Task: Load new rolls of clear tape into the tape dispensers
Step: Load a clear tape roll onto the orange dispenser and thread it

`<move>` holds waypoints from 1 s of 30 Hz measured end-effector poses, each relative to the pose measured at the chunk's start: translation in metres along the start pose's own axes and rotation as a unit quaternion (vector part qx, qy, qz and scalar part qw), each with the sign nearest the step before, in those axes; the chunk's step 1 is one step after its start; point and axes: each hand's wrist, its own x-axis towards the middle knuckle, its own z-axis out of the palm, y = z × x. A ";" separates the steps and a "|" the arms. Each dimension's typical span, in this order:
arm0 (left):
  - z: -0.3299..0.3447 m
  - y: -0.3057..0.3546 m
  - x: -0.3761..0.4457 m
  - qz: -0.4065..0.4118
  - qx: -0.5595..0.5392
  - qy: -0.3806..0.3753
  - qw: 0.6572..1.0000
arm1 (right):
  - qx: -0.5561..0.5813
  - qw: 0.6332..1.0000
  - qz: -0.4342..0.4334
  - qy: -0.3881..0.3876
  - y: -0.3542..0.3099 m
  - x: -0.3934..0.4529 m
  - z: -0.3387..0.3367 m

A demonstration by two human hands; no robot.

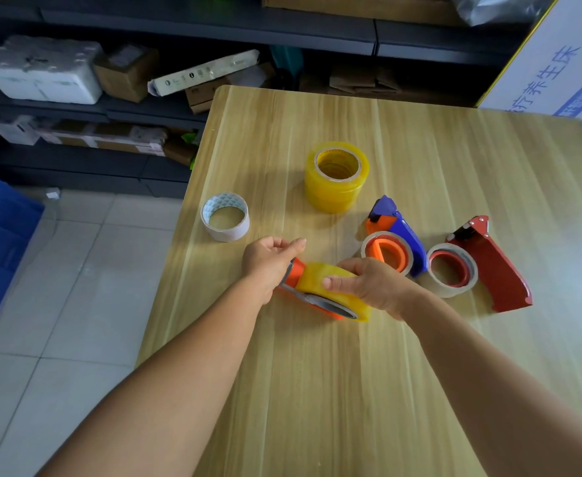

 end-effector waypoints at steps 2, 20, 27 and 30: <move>-0.002 0.010 0.001 0.032 -0.022 0.013 0.999 | 0.026 0.999 -0.023 0.015 0.001 0.000 0.000; -0.006 0.075 -0.009 0.289 0.060 0.019 0.955 | 0.074 0.991 -0.101 0.052 -0.009 -0.009 0.013; -0.005 0.084 -0.014 0.322 0.178 0.034 0.929 | 0.052 0.990 -0.133 0.015 -0.017 -0.016 0.011; -0.004 0.086 -0.018 0.317 0.227 0.024 0.921 | 0.049 0.989 -0.136 0.012 -0.020 -0.022 0.009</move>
